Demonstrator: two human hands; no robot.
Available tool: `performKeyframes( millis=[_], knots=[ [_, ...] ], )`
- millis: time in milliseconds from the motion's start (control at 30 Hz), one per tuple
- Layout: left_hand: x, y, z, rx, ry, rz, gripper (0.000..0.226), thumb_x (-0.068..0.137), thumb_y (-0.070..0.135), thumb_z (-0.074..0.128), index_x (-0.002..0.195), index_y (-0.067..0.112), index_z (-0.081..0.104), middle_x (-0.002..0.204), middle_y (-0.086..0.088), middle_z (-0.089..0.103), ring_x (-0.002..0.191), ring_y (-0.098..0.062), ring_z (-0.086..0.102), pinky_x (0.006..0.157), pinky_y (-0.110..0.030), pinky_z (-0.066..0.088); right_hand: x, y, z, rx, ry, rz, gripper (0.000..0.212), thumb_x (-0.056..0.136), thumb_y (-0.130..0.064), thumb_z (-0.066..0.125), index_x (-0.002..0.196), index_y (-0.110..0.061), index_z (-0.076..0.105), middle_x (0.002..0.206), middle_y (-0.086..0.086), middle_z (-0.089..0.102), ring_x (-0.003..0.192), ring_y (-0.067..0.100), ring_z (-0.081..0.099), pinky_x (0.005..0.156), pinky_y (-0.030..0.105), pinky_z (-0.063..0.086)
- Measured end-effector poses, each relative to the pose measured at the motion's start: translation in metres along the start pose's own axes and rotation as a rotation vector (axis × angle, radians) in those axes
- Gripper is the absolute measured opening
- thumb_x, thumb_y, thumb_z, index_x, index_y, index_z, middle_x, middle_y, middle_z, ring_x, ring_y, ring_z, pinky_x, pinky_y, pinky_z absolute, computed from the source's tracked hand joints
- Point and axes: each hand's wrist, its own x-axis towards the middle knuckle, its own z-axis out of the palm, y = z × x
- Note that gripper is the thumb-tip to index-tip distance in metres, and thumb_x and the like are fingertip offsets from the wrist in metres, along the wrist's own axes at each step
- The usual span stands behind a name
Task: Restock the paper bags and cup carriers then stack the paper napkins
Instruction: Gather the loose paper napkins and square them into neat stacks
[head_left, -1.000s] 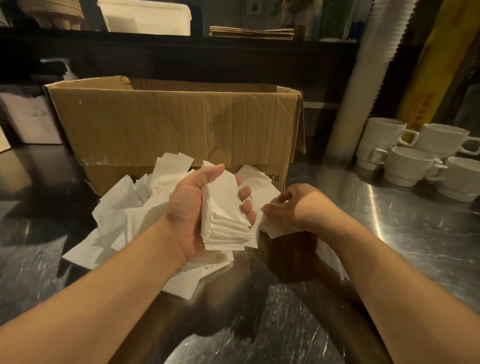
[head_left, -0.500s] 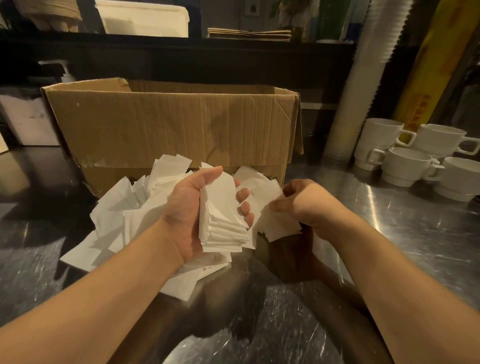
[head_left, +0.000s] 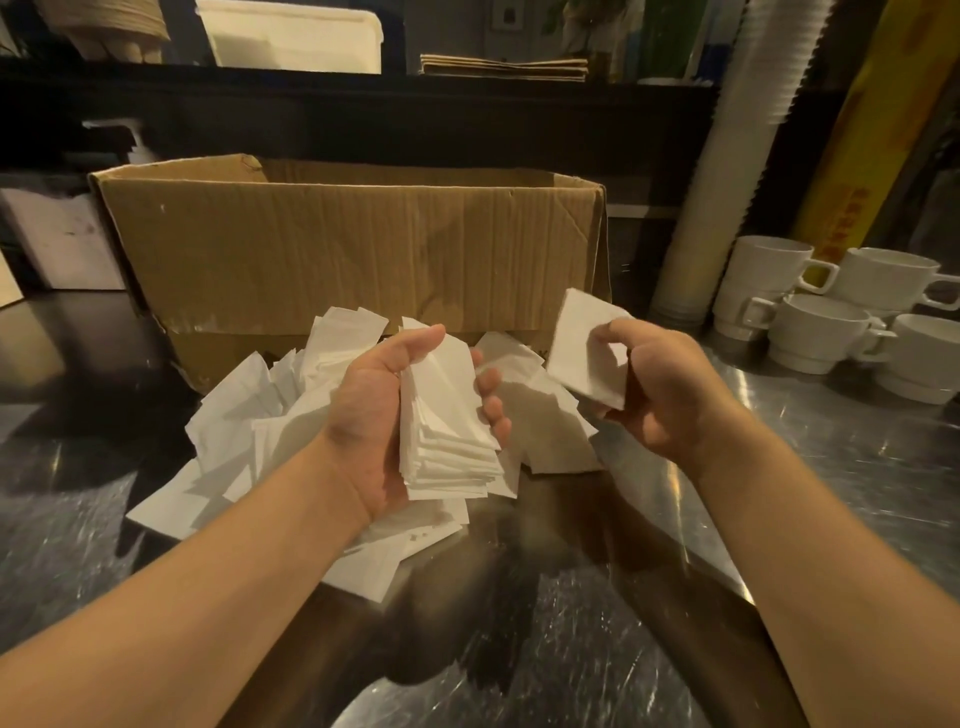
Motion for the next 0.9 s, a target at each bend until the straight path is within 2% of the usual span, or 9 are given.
performKeyframes(
  millis=[67,100,200,300,433,567,633,767,900],
  knots=[
    [0.000,0.004,0.000,-0.006,-0.011,0.048,0.045,0.086,0.035,0.060,0.121,0.007,0.056,0.096,-0.012,0.062,0.074,-0.026,0.060,0.075,-0.039,0.055,-0.005,-0.001,-0.002,0.087,-0.121,0.051,0.026,0.091,-0.023,0.067,0.116,-0.015,0.059,0.122,0.016,0.067,0.107,0.034,0.067,0.058,0.032,0.054],
    [-0.001,0.006,0.000,-0.024,-0.004,0.071,0.046,0.085,0.034,0.060,0.121,0.007,0.056,0.095,-0.012,0.062,0.074,-0.026,0.060,0.074,-0.038,0.055,-0.007,-0.001,-0.002,0.063,-0.184,0.071,0.027,0.092,-0.022,0.066,0.117,-0.014,0.059,0.120,0.017,0.069,0.102,0.032,0.069,0.059,0.031,0.053],
    [-0.003,0.009,0.001,-0.078,0.015,0.103,0.047,0.082,0.034,0.059,0.121,0.008,0.056,0.095,-0.012,0.061,0.072,-0.025,0.058,0.073,-0.036,0.052,-0.012,0.002,0.004,-0.170,-0.306,0.116,0.029,0.091,-0.021,0.068,0.117,-0.012,0.061,0.120,0.019,0.067,0.102,0.036,0.070,0.074,0.035,0.058],
    [-0.002,0.008,0.001,-0.066,0.029,0.095,0.047,0.081,0.034,0.059,0.120,0.008,0.056,0.094,-0.011,0.061,0.072,-0.024,0.057,0.071,-0.036,0.052,-0.014,0.006,0.012,-0.422,-0.236,0.113,0.027,0.088,-0.021,0.075,0.111,-0.014,0.063,0.112,0.011,0.068,0.097,0.033,0.070,0.071,0.039,0.060],
    [-0.002,0.007,0.002,-0.054,0.042,0.088,0.045,0.083,0.035,0.057,0.119,0.008,0.055,0.091,-0.010,0.060,0.072,-0.024,0.055,0.073,-0.035,0.050,-0.015,0.010,0.019,-0.618,-0.208,0.058,0.024,0.090,-0.025,0.077,0.107,-0.021,0.062,0.101,0.003,0.069,0.088,0.025,0.069,0.058,0.033,0.057],
    [-0.001,0.007,0.001,-0.058,0.040,0.085,0.042,0.085,0.035,0.056,0.118,0.009,0.054,0.091,-0.010,0.059,0.071,-0.024,0.054,0.074,-0.035,0.047,-0.018,0.013,0.024,-0.663,-0.268,0.023,0.019,0.087,-0.031,0.079,0.088,-0.030,0.060,0.099,-0.001,0.069,0.087,0.023,0.069,0.058,0.030,0.056],
    [0.000,0.007,0.000,-0.057,0.037,0.083,0.043,0.085,0.035,0.057,0.118,0.009,0.054,0.091,-0.010,0.059,0.070,-0.024,0.055,0.073,-0.035,0.048,-0.019,0.014,0.025,-0.644,-0.278,-0.009,0.020,0.085,-0.031,0.081,0.086,-0.030,0.061,0.098,-0.001,0.070,0.087,0.022,0.069,0.061,0.030,0.057],
    [0.001,0.006,-0.002,-0.050,0.035,0.080,0.044,0.083,0.034,0.058,0.118,0.008,0.055,0.092,-0.011,0.059,0.070,-0.024,0.055,0.072,-0.035,0.049,-0.019,0.016,0.027,-0.572,-0.247,-0.074,0.020,0.086,-0.023,0.081,0.098,-0.025,0.065,0.103,-0.002,0.070,0.088,0.018,0.069,0.064,0.028,0.057],
    [0.001,0.006,-0.001,-0.040,0.029,0.079,0.044,0.082,0.034,0.058,0.117,0.008,0.055,0.092,-0.011,0.059,0.070,-0.024,0.055,0.071,-0.035,0.049,-0.015,0.016,0.025,-0.543,-0.205,-0.123,0.023,0.089,-0.019,0.077,0.107,-0.023,0.064,0.106,-0.001,0.070,0.097,0.021,0.067,0.074,0.034,0.058]
  ],
)
